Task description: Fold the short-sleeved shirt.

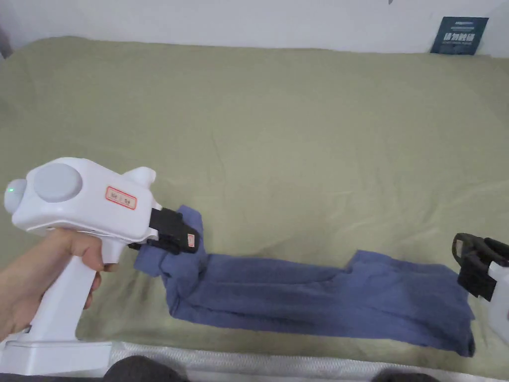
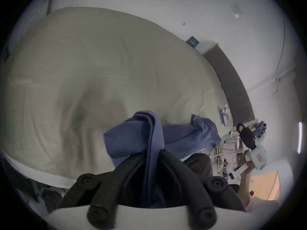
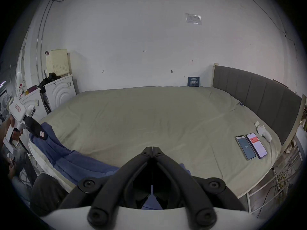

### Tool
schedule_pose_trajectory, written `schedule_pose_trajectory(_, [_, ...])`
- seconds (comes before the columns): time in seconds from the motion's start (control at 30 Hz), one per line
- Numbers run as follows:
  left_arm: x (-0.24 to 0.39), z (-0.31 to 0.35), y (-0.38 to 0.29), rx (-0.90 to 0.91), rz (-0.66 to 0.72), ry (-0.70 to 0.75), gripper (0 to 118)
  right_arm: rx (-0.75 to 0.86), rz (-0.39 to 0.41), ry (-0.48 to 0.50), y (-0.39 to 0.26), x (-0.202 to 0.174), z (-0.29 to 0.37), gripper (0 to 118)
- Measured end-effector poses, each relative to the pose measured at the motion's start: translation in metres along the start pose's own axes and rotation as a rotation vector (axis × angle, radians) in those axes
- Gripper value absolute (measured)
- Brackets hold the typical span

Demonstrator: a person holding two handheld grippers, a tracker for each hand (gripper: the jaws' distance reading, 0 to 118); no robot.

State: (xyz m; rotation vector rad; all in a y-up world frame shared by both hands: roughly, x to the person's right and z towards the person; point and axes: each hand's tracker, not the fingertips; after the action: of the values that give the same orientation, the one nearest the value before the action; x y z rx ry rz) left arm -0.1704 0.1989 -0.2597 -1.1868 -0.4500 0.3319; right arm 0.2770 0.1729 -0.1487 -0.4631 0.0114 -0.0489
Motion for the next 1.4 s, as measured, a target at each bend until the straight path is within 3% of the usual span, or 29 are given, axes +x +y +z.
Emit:
schedule_pose_trajectory(0.33, [0.072,-0.138,0.011,-0.122,-0.095,0.033,11,-0.013,-0.006,0.005,-0.002,0.005,-0.008,0])
schedule_pose_trajectory(0.37, [0.073,-0.150,0.010,-0.133,-0.086,-0.007,34,-0.016,-0.005,0.006,-0.002,0.005,-0.009,0])
schedule_pose_trajectory(0.4, [0.073,-0.158,0.009,-0.141,-0.081,0.001,93,-0.019,-0.004,0.005,-0.002,0.005,-0.010,0])
schedule_pose_trajectory(0.43, [0.074,-0.155,0.008,-0.125,-0.083,-0.003,118,-0.024,-0.002,0.006,-0.002,0.006,-0.011,0])
schedule_pose_trajectory(0.47, [0.081,-0.147,0.002,-0.086,-0.075,-0.032,118,-0.025,-0.002,0.008,-0.002,0.007,-0.011,0])
schedule_pose_trajectory(0.57, [0.066,-0.116,-0.004,-0.004,-0.029,-0.115,104,-0.032,0.004,0.016,-0.002,0.009,-0.014,0])
schedule_pose_trajectory(0.6, [0.043,-0.107,0.008,0.025,-0.018,-0.135,94,-0.034,0.003,0.019,-0.001,0.010,-0.015,0])
schedule_pose_trajectory(0.63, [0.033,-0.098,0.008,0.046,-0.008,-0.145,76,-0.037,0.002,0.024,-0.001,0.011,-0.016,0])
schedule_pose_trajectory(0.67, [0.021,-0.089,0.007,0.078,0.000,-0.136,44,-0.038,0.002,0.030,0.000,0.011,-0.017,0])
schedule_pose_trajectory(0.7, [0.011,-0.084,0.006,0.098,0.016,-0.119,0,-0.039,0.004,0.033,-0.001,0.010,-0.019,0])
schedule_pose_trajectory(0.83, [-0.015,-0.076,0.006,0.059,0.080,-0.159,0,-0.044,0.010,0.044,-0.001,0.008,-0.022,0])
schedule_pose_trajectory(1.1, [0.017,-0.128,-0.013,-0.023,0.166,-0.343,0,-0.062,0.024,0.041,-0.001,0.006,-0.023,0])
schedule_pose_trajectory(1.4, [0.055,-0.205,-0.044,-0.106,0.107,-0.270,0,-0.065,0.023,0.038,-0.003,0.009,-0.019,0])
